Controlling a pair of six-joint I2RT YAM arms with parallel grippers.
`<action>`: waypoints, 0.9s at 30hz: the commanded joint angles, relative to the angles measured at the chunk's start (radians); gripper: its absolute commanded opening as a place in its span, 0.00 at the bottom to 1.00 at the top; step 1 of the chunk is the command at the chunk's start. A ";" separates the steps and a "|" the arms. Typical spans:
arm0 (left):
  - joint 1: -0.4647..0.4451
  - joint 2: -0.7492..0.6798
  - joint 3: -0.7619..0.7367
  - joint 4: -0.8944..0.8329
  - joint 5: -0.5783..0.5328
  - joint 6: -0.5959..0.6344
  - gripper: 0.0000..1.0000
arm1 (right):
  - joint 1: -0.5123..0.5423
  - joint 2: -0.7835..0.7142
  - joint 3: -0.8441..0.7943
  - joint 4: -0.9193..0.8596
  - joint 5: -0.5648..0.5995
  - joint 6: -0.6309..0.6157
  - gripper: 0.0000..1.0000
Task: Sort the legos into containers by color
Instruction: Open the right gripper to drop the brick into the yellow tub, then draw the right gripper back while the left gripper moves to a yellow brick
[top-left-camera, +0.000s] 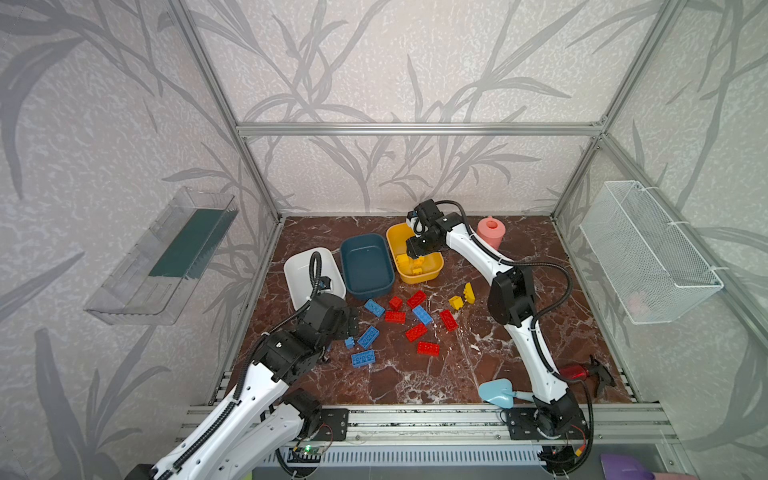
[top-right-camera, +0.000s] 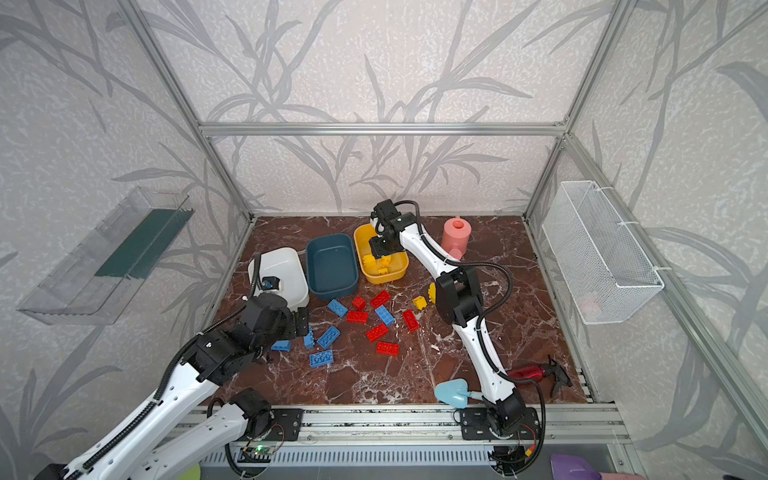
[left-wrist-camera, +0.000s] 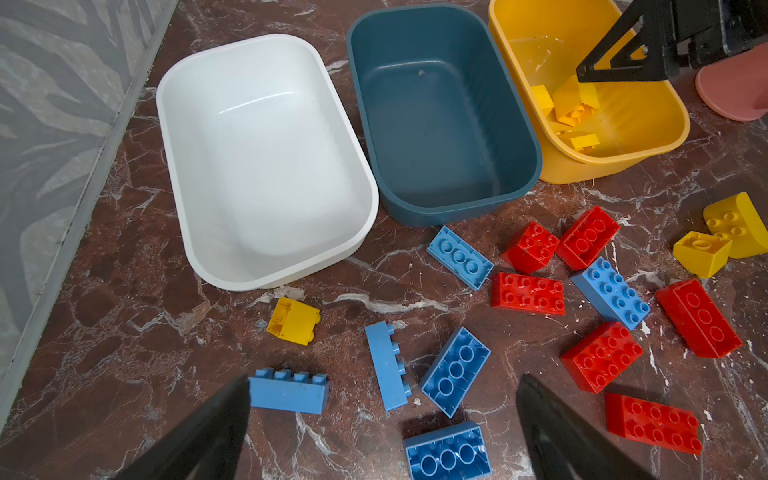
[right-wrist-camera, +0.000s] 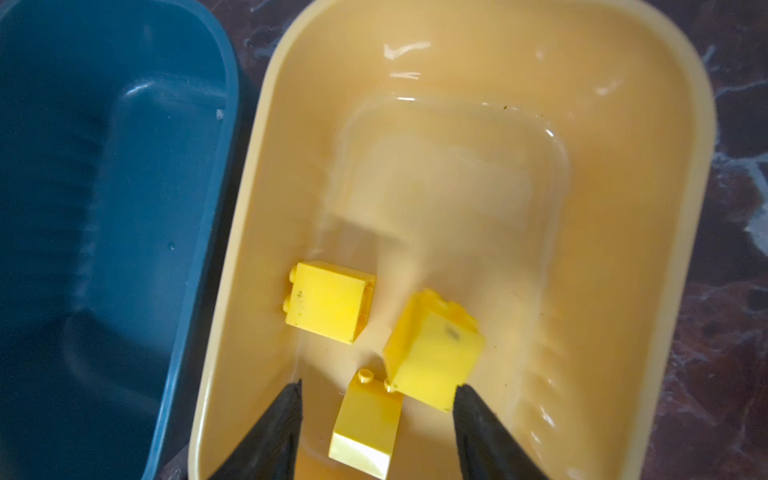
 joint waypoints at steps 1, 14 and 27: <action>0.015 0.010 0.018 -0.022 -0.008 -0.001 0.99 | 0.006 -0.022 0.031 -0.012 -0.013 -0.017 0.66; 0.205 0.060 0.023 -0.025 0.101 -0.026 0.98 | 0.028 -0.561 -0.685 0.486 -0.002 0.030 0.84; 0.274 0.149 -0.037 0.000 0.139 -0.146 0.93 | 0.080 -1.114 -1.430 0.778 0.027 0.143 0.99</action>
